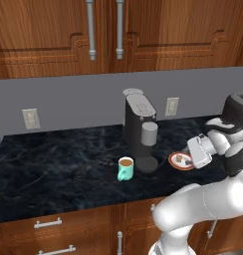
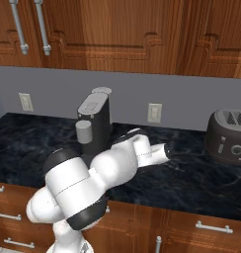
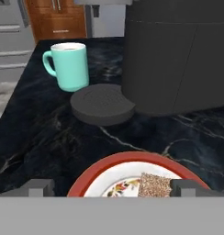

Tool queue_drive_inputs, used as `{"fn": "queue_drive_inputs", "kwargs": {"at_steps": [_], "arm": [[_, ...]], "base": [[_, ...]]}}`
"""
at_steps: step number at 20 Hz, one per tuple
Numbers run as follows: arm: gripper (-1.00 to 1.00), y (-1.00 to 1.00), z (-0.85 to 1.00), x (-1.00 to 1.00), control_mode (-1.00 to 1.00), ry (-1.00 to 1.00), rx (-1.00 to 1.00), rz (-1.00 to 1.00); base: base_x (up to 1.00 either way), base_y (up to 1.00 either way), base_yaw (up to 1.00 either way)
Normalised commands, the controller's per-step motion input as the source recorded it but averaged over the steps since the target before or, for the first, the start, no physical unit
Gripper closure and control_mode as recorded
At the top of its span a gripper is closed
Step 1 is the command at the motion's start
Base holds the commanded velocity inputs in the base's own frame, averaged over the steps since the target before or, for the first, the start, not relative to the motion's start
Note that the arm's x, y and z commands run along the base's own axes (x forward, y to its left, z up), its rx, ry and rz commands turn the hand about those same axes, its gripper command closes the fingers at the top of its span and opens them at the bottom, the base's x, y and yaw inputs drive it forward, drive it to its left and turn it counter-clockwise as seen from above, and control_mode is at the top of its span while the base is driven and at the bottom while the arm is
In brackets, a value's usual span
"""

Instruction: Take a sugar cube from the saucer and place it inside the coffee. Then, grab milk from the fridge and place it next to the coffee on the counter to sweeten the coffee.

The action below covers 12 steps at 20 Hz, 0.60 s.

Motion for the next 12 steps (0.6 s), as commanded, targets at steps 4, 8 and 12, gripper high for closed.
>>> {"fn": "queue_drive_inputs", "kwargs": {"at_steps": [4,8,12], "arm": [[-1.0,0.0,-0.2,0.41,-1.0,0.0,0.0,0.0],[-1.0,0.0,-0.11,0.27,-1.0,0.0,0.0,0.0],[-1.0,0.0,-0.16,0.12,-1.0,0.0,0.0,0.0]], "base": [[0.0,0.0,0.0],[0.0,0.0,0.0],[0.0,0.0,0.0]]}}
